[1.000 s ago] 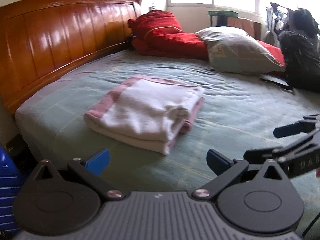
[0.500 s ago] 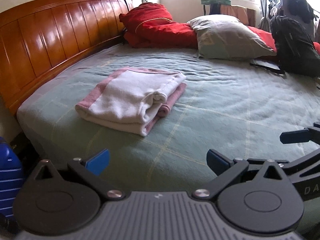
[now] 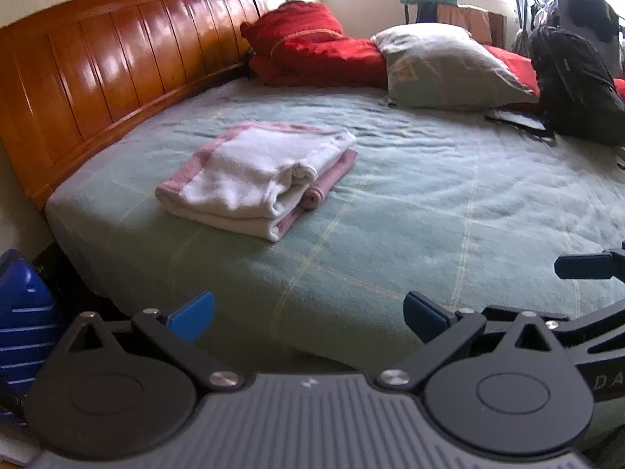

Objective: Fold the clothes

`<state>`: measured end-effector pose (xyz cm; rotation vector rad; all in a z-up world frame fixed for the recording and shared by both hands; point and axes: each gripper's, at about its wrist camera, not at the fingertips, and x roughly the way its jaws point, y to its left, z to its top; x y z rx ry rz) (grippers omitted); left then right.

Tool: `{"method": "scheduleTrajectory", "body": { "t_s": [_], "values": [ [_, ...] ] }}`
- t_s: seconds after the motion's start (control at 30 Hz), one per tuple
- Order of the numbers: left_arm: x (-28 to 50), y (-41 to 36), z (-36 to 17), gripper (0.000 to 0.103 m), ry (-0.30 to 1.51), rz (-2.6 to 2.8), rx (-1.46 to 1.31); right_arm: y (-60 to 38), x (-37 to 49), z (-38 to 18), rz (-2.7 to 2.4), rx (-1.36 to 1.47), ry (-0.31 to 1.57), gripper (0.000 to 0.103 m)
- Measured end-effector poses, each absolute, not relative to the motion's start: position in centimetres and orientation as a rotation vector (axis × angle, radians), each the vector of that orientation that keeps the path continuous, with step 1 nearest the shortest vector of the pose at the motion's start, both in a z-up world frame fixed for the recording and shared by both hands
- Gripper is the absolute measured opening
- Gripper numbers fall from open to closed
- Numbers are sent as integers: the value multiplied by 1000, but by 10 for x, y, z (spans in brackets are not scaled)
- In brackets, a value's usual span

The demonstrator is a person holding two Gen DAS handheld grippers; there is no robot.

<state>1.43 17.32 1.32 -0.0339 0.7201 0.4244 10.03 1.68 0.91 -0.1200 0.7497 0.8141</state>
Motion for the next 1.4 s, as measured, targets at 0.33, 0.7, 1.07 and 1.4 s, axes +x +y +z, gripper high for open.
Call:
{"method": "scheduleTrajectory", "body": {
  "t_s": [0.33,0.7,1.07,1.4],
  "values": [
    [7,174,14,102,708,442,-27,17,91,12,818,-121,739,103],
    [3,175,11,102,717,455,-20,23,86,11,812,-135,739,103],
    [4,176,13,102,713,445,-22,21,86,12,808,-130,738,103],
    [2,174,15,102,712,444,-27,20,85,13,808,-126,736,103]
  ]
}}
